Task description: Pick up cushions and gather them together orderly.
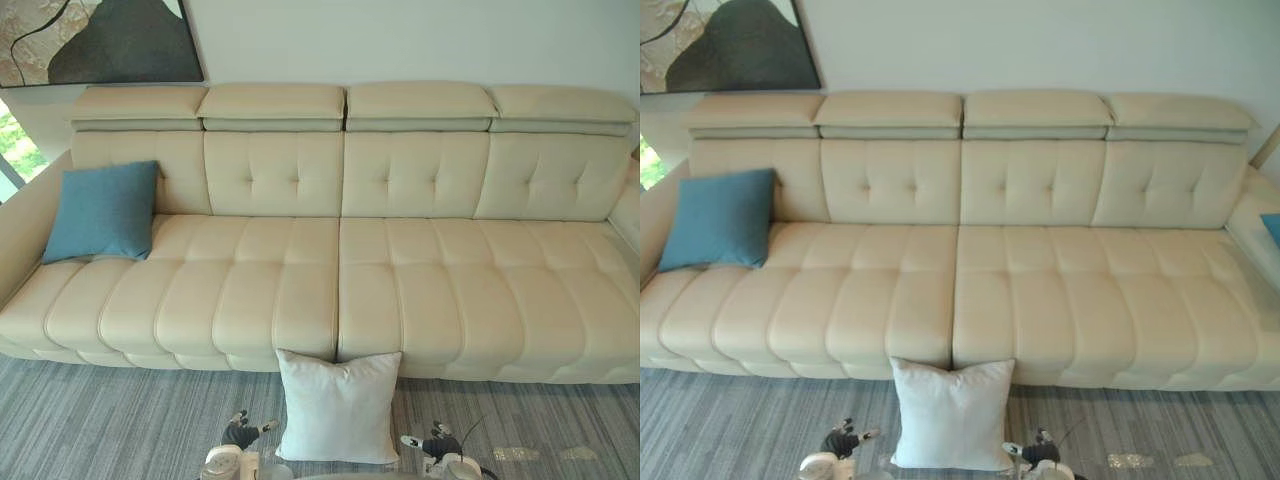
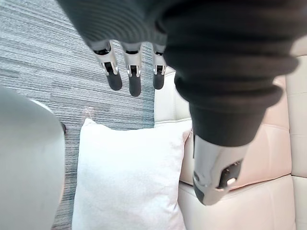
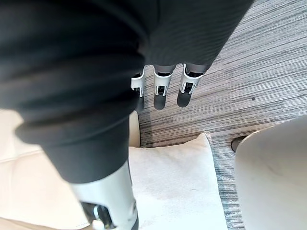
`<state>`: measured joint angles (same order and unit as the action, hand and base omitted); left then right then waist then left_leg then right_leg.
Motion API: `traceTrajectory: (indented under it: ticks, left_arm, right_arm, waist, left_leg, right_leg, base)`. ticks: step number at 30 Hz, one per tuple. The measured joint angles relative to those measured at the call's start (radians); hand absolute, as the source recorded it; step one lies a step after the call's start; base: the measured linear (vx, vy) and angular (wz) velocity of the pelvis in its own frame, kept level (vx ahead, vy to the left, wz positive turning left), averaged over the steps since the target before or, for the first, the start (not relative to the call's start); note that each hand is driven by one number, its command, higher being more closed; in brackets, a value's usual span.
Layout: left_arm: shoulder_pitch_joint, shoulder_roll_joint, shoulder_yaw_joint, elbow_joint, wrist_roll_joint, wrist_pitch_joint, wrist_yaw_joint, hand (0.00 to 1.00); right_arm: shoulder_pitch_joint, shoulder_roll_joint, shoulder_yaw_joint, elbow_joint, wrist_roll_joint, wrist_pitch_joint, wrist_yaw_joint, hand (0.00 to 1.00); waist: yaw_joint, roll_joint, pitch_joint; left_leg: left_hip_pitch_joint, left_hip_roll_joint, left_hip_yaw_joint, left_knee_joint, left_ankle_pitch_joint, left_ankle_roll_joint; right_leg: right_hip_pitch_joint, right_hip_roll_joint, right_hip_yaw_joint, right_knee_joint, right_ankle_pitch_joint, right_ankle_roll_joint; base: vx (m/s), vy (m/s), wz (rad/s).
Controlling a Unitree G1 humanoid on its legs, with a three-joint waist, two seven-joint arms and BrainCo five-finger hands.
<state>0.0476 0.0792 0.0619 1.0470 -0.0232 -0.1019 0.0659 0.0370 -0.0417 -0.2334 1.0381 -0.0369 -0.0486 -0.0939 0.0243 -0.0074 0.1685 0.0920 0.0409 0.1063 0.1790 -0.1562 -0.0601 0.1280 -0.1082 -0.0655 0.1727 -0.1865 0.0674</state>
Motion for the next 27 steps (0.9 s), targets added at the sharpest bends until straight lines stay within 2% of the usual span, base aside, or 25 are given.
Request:
traceTrajectory:
  ticks: [1, 2, 3, 4, 5, 6, 8, 10, 14, 16, 20, 24, 27]
  left_arm:
    - [-0.001, 0.0, 0.002, -0.003, 0.0, 0.0, 0.001, 0.0]
    - [-0.013, -0.001, 0.014, -0.019, -0.002, 0.001, 0.003, 0.0]
    - [-0.032, -0.004, 0.03, -0.034, -0.018, 0.001, 0.017, 0.0]
    - [-0.057, -0.005, 0.046, -0.058, -0.038, 0.001, 0.029, 0.0]
    - [-0.067, -0.005, 0.053, -0.064, -0.044, 0.001, 0.031, 0.0]
    - [-0.093, -0.004, 0.065, -0.09, -0.075, 0.0, 0.046, 0.0]
    - [-0.13, -0.004, 0.077, -0.145, -0.126, -0.004, 0.074, 0.0]
    - [-0.158, -0.005, 0.079, -0.192, -0.151, -0.015, 0.091, 0.0]
    - [-0.276, -0.022, 0.121, -0.276, -0.218, -0.055, 0.141, 0.0]
    - [-0.328, -0.023, 0.128, -0.29, -0.244, -0.061, 0.151, 0.0]
    - [-0.452, -0.021, 0.137, -0.332, -0.293, -0.072, 0.178, 0.0]
    - [-0.603, 0.028, 0.136, -0.386, -0.314, -0.087, 0.193, 0.0]
    - [-0.675, 0.074, 0.137, -0.403, -0.315, -0.089, 0.197, 0.0]
  right_arm:
    - [-0.002, 0.0, -0.001, -0.001, 0.0, 0.0, -0.001, 0.0]
    - [-0.014, -0.002, -0.002, -0.002, 0.001, 0.0, -0.005, 0.0]
    - [-0.027, -0.007, -0.001, -0.007, 0.011, 0.001, -0.01, 0.0]
    - [-0.055, -0.008, 0.0, -0.04, 0.02, 0.003, -0.021, 0.0]
    - [-0.064, -0.008, 0.001, -0.051, 0.021, 0.002, -0.025, 0.0]
    - [-0.092, -0.009, 0.001, -0.09, 0.041, 0.001, -0.038, 0.0]
    - [-0.13, -0.009, 0.001, -0.169, 0.073, -0.003, -0.064, 0.0]
    - [-0.156, -0.008, 0.001, -0.229, 0.096, -0.012, -0.085, 0.0]
    - [-0.271, -0.006, -0.001, -0.331, 0.169, -0.045, -0.146, 0.0]
    - [-0.325, -0.004, -0.007, -0.364, 0.195, -0.051, -0.164, 0.0]
    - [-0.472, -0.011, -0.083, -0.41, 0.245, -0.077, -0.195, 0.0]
    - [-0.636, -0.089, -0.097, -0.437, 0.323, -0.099, -0.201, 0.0]
    - [-0.71, -0.128, -0.099, -0.437, 0.364, -0.108, -0.199, 0.0]
  waist:
    - [0.0, 0.0, 0.003]
    - [-0.002, -0.011, 0.014]
    - [-0.002, 0.003, 0.035]
    - [0.004, 0.005, 0.077]
    - [0.005, 0.004, 0.094]
    - [0.006, 0.004, 0.135]
    - [0.009, 0.003, 0.15]
    - [0.01, 0.003, 0.184]
    - [0.019, 0.003, 0.21]
    - [0.021, 0.003, 0.237]
    - [0.026, 0.003, 0.249]
    - [0.03, 0.0, 0.29]
    - [0.031, -0.003, 0.311]
  left_leg:
    - [-0.013, 0.001, 0.0, 0.008, -0.002, 0.001]
    - [-0.071, 0.01, -0.002, 0.067, -0.014, 0.003]
    - [-0.163, 0.027, -0.005, 0.163, -0.044, 0.005]
    - [-0.268, 0.042, -0.007, 0.272, -0.078, 0.007]
    - [-0.297, 0.045, -0.007, 0.303, -0.088, 0.008]
    - [-0.378, 0.057, -0.008, 0.392, -0.119, 0.01]
    - [-0.537, 0.074, -0.006, 0.52, -0.164, 0.013]
    - [-0.604, 0.078, -0.004, 0.569, -0.171, 0.02]
    - [-0.854, 0.101, -0.008, 0.692, -0.175, 0.017]
    - [-0.919, 0.106, -0.012, 0.723, -0.173, 0.015]
    - [-1.149, 0.117, -0.033, 0.818, -0.171, 0.013]
    - [-1.353, 0.121, -0.053, 0.913, -0.171, 0.013]
    - [-1.427, 0.122, -0.064, 0.95, -0.17, 0.01]
  right_leg:
    - [-0.013, 0.0, -0.001, 0.009, -0.001, 0.0]
    - [-0.064, 0.0, -0.002, 0.059, -0.009, -0.001]
    - [-0.144, 0.005, -0.005, 0.137, -0.026, -0.002]
    - [-0.24, 0.006, -0.006, 0.24, -0.06, -0.005]
    - [-0.269, 0.006, -0.006, 0.273, -0.07, -0.004]
    - [-0.356, 0.005, -0.005, 0.367, -0.101, -0.007]
    - [-0.522, 0.003, 0.002, 0.499, -0.145, -0.011]
    - [-0.596, 0.001, 0.01, 0.559, -0.155, -0.013]
    - [-0.857, 0.004, 0.019, 0.697, -0.169, -0.023]
    - [-0.924, 0.005, 0.018, 0.733, -0.17, -0.024]
    - [-1.15, 0.006, 0.012, 0.833, -0.174, -0.03]
    - [-1.353, -0.002, 0.003, 0.939, -0.182, -0.033]
    - [-1.426, -0.005, -0.002, 0.983, -0.186, -0.034]
  base:
    - [-0.05, 0.006, 0.0]
    - [-0.09, -0.004, 0.05]
    - [-0.13, 0.001, 0.05]
    - [-0.14, 0.003, 0.03]
    - [-0.18, 0.008, -0.04]
    - [-0.26, 0.004, -0.09]
    - [-0.26, 0.007, -0.17]
    - [-0.15, 0.004, -0.14]
    - [-0.14, -0.023, -0.07]
    - [-0.09, -0.051, -0.03]
    - [-0.07, -0.052, 0.0]
    - [-0.07, -0.048, 0.03]
    - [-0.09, -0.037, 0.04]
